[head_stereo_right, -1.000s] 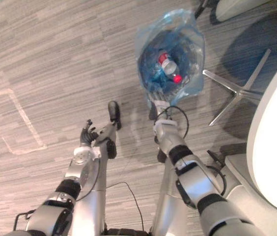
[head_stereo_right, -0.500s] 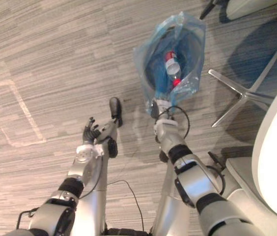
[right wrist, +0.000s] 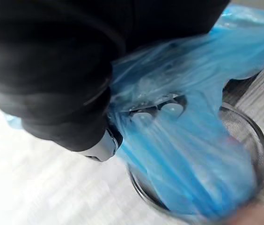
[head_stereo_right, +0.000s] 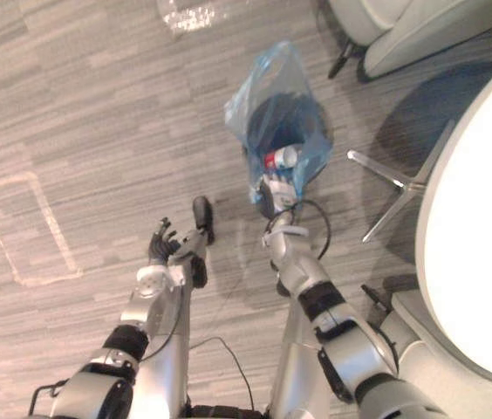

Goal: Gather rubbish on tea table into small bin, then transfer packed bag to large trash can.

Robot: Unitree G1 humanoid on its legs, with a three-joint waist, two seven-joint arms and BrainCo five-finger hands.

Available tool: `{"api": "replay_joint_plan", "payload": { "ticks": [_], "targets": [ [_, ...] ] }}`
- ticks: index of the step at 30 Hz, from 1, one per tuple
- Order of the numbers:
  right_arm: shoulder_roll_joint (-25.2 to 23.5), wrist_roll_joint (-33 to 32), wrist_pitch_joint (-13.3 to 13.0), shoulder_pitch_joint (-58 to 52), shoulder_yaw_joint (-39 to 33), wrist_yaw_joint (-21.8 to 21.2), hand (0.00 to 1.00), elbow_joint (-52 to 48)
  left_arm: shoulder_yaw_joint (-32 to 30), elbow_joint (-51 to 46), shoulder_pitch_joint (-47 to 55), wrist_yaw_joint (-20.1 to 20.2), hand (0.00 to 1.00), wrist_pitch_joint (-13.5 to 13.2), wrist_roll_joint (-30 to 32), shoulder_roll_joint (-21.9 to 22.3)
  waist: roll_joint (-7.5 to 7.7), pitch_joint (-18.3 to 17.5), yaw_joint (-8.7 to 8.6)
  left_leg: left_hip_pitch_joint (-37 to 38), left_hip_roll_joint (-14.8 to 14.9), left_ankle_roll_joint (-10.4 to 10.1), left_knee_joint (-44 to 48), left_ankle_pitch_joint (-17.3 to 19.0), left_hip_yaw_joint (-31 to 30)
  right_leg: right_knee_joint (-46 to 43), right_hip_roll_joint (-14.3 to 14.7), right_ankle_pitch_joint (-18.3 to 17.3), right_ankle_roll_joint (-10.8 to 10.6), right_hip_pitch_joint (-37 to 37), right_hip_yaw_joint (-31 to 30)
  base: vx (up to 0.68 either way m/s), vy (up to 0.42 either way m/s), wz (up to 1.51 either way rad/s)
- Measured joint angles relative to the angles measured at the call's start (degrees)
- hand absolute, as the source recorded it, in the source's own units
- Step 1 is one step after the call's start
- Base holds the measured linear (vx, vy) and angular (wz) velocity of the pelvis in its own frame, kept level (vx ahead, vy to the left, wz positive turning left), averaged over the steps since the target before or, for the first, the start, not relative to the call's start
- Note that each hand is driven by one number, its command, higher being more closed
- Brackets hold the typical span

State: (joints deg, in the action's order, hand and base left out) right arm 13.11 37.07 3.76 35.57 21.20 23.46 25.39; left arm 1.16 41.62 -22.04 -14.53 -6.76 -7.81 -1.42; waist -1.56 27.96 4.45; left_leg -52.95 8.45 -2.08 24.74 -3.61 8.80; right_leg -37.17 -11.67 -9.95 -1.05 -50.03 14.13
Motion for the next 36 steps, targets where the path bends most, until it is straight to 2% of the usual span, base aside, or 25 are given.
{"api": "replay_joint_plan", "payload": {
  "ticks": [2, 6, 9, 12, 17, 23, 26, 27, 29, 36],
  "targets": [
    [0.1, -1.3, -0.4, -1.7, -0.3, 0.0, 1.0, -4.4, 0.0, 0.0, 1.3, 0.1, 0.0, 0.1, 0.4, -0.1, 0.18, -0.1, -0.45, 2.7, 0.1, 0.1, -1.0, -0.1, 0.1, 1.6, 0.4, 0.5, 0.1, 2.9, 0.0, 0.03, -0.016, -0.06],
    [0.0, -3.1, -1.1, -6.4, -0.6, -0.4, 1.0, -11.6, 0.0, 1.3, 4.4, 0.3, 0.0, 1.0, 1.3, -0.2, 2.21, -1.5, -1.0, 10.5, 0.1, -0.2, -4.1, -0.2, 1.0, 5.9, 1.1, 1.4, -0.2, 10.7, 0.2, 0.09, -0.024, -0.07],
    [-1.5, -4.9, -2.0, -10.8, -0.8, -1.3, 1.0, -13.8, 0.0, 3.4, 7.7, 1.2, 0.0, 1.3, 2.6, -0.1, 3.65, -5.5, -1.16, 15.3, 0.1, -0.3, -6.9, -0.2, 1.8, 10.2, 1.9, 2.3, -0.6, 15.7, 0.0, 0.12, -0.024, -0.1],
    [-2.2, -6.3, -2.9, -14.9, -0.6, -2.7, 1.0, -14.1, 1.3, 6.6, 9.9, 1.4, 0.0, 1.7, 3.4, -0.4, 4.23, -8.9, -1.11, 21.2, -0.3, -0.6, -11.0, -0.5, 2.7, 14.8, 2.7, 3.2, -1.1, 21.3, -0.6, 0.13, -0.013, -0.1],
    [-3.1, -8.5, -4.1, -19.0, -1.1, -5.5, 1.0, -15.0, 3.3, 12.5, 12.7, 2.5, 0.0, 2.8, 5.6, -2.3, 4.4, -12.8, -1.72, 30.3, -1.5, -1.4, -20.5, -3.1, 3.0, 22.8, 3.9, 5.6, -1.8, 29.0, -1.1, 0.14, 0.005, -0.08],
    [-4.0, -12.0, -5.8, -23.7, -3.1, -8.6, 1.0, -16.1, 4.1, 12.1, 16.4, 3.0, 0.0, 3.4, 6.7, -3.5, 4.34, -16.5, -2.32, 36.7, -2.4, -1.4, -24.5, -3.8, 2.7, 28.9, 4.8, 7.3, -2.5, 36.4, -1.0, 0.11, 0.009, -0.03],
    [-3.8, -13.6, -6.6, -26.7, -3.1, -10.0, 1.0, -19.0, 5.6, 8.1, 19.2, 3.6, 0.0, 3.3, 6.7, -4.4, 4.28, -18.9, -2.51, 40.0, -2.8, -1.6, -26.7, -4.0, 2.8, 31.2, 4.9, 7.7, -2.8, 39.6, -1.1, 0.08, 0.032, -0.03],
    [-3.3, -15.2, -7.7, -27.6, -3.1, -11.0, 1.0, -20.6, 6.3, 4.4, 20.9, 3.7, 0.0, 3.2, 6.6, -4.6, 4.21, -19.9, -2.59, 41.1, -3.0, -1.9, -27.7, -4.1, 2.8, 31.9, 4.9, 7.9, -3.0, 40.4, -1.3, 0.03, 0.032, -0.06],
    [-2.7, -16.1, -8.2, -27.7, -3.0, -11.8, 1.0, -21.5, 7.0, 1.0, 22.0, 3.7, 0.0, 3.1, 6.6, -4.9, 4.13, -20.5, -2.6, 42.1, -3.2, -1.8, -28.8, -4.5, 2.8, 32.5, 4.9, 8.1, -3.1, 41.0, -1.6, 0.01, 0.029, -0.06],
    [3.8, -22.7, -10.4, -27.7, -1.9, -15.4, 1.0, -26.7, 10.1, -19.6, 27.0, 6.0, 0.0, 1.7, 6.4, -7.9, 4.11, -22.2, -2.67, 45.1, -3.9, -1.8, -30.6, -4.4, 3.1, 35.0, 4.6, 9.4, -3.7, 43.3, -2.8, 0.01, 0.039, -0.07]
  ]
}}
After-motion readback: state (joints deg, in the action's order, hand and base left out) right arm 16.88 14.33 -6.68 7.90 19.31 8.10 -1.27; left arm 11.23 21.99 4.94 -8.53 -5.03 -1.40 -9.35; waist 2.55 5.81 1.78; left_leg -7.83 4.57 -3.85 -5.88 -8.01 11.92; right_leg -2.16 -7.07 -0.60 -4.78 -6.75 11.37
